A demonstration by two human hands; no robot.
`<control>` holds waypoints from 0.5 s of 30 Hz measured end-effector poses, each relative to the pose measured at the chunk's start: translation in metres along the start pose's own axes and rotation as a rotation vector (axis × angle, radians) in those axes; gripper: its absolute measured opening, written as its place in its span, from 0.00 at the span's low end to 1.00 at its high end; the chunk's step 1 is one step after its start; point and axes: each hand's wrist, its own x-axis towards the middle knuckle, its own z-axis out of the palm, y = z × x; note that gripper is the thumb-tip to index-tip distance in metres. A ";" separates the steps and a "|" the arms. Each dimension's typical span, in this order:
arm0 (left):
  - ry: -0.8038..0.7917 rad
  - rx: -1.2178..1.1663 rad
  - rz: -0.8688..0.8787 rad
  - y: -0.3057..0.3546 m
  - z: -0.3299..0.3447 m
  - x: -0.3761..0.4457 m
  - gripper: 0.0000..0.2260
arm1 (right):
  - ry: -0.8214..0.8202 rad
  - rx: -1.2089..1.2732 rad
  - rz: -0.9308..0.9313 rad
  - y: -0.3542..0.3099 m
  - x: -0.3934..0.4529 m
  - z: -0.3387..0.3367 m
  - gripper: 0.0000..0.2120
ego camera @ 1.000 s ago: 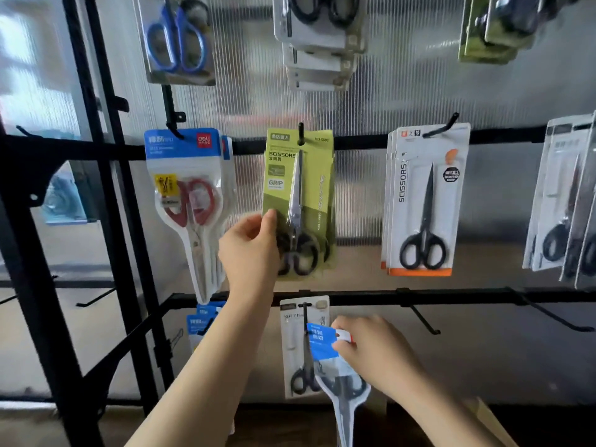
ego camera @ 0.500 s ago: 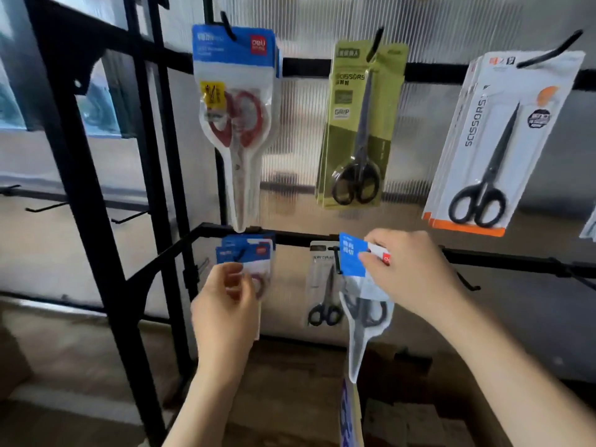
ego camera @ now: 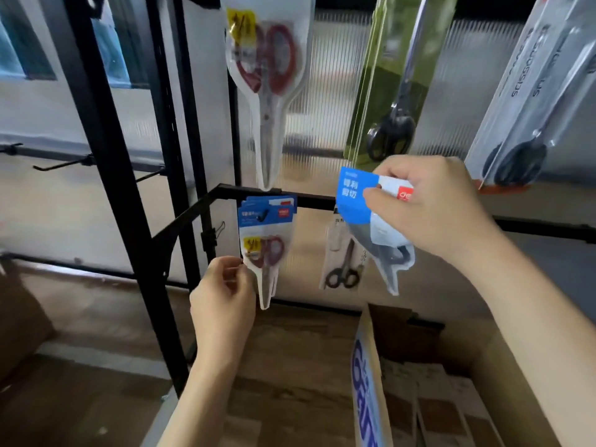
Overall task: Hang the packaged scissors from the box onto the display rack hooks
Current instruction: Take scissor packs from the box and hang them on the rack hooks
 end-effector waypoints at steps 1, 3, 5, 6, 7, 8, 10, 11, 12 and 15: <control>0.000 0.003 -0.005 -0.001 -0.001 0.001 0.03 | -0.028 0.031 -0.011 -0.004 0.000 0.004 0.05; -0.001 0.018 -0.013 -0.003 -0.004 0.003 0.03 | -0.083 0.089 -0.028 -0.009 0.000 0.019 0.06; 0.003 0.039 -0.023 -0.007 -0.007 0.005 0.04 | -0.181 0.131 -0.025 -0.012 -0.002 0.040 0.04; 0.010 0.047 -0.024 -0.010 -0.009 0.006 0.05 | -0.243 0.149 -0.020 -0.014 -0.004 0.053 0.04; 0.020 0.053 -0.021 -0.012 -0.011 0.007 0.05 | -0.304 0.173 -0.014 -0.016 -0.005 0.066 0.06; 0.031 0.059 -0.016 -0.015 -0.014 0.008 0.06 | -0.353 0.209 -0.003 -0.018 -0.004 0.078 0.08; 0.050 0.065 -0.005 -0.019 -0.021 0.010 0.07 | -0.405 0.297 0.026 -0.024 -0.001 0.099 0.09; 0.056 0.063 -0.005 -0.021 -0.025 0.011 0.08 | -0.419 0.323 0.035 -0.028 0.002 0.107 0.10; 0.061 0.059 -0.013 -0.022 -0.028 0.013 0.08 | -0.433 0.326 0.042 -0.030 0.006 0.115 0.11; 0.064 0.042 -0.037 -0.025 -0.034 0.016 0.07 | -0.475 0.276 0.061 -0.030 0.018 0.131 0.14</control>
